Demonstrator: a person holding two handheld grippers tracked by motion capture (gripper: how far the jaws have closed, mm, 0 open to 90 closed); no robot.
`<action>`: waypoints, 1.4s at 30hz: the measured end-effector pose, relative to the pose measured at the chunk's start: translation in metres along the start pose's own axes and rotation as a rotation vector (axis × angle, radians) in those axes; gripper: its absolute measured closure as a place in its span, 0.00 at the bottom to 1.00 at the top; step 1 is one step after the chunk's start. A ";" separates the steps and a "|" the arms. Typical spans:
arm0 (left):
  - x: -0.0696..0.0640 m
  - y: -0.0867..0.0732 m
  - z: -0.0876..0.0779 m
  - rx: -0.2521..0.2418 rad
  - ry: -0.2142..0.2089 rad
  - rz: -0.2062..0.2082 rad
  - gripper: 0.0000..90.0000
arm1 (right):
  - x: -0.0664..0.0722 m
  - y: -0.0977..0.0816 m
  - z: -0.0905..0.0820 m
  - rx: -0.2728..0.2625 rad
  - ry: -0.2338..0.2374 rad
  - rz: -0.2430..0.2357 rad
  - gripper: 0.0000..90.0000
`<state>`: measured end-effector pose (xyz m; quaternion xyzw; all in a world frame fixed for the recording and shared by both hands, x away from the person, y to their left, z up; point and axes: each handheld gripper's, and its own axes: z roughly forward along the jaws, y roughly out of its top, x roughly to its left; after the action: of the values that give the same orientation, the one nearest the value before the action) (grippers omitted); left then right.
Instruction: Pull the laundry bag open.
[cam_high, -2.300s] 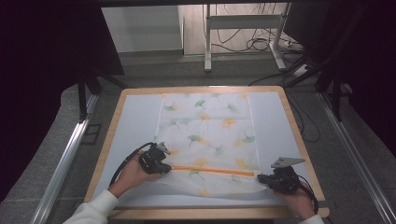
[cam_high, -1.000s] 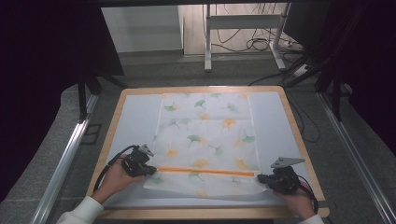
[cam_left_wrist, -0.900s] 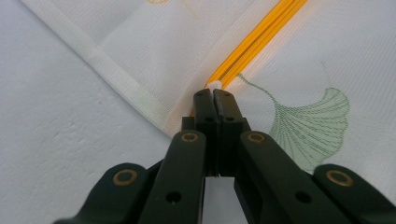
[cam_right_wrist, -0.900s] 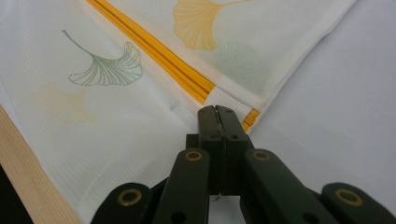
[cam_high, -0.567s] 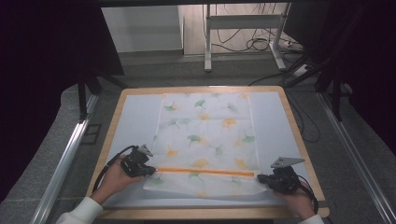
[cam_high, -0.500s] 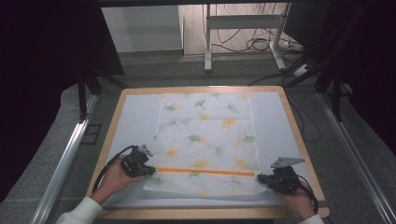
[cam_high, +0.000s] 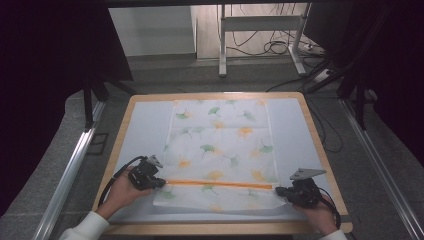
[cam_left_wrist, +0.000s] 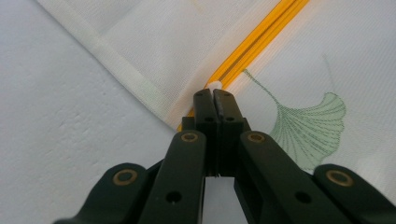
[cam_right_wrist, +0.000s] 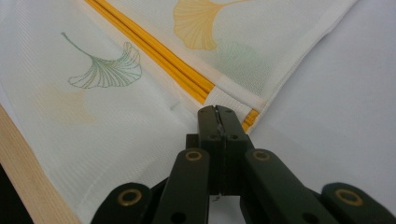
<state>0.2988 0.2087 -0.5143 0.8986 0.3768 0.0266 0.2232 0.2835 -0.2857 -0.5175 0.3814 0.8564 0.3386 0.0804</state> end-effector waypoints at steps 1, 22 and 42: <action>0.000 -0.001 0.000 -0.002 -0.001 -0.002 1.00 | 0.000 0.000 0.000 0.001 0.000 0.000 0.99; 0.003 -0.009 -0.006 -0.007 0.006 -0.020 1.00 | 0.001 0.001 0.000 0.006 -0.007 -0.008 0.99; 0.010 -0.020 -0.009 -0.022 -0.005 -0.054 1.00 | 0.001 0.001 0.000 0.006 -0.004 -0.011 0.99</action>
<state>0.2910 0.2316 -0.5160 0.8857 0.3999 0.0225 0.2347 0.2834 -0.2847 -0.5170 0.3778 0.8593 0.3348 0.0829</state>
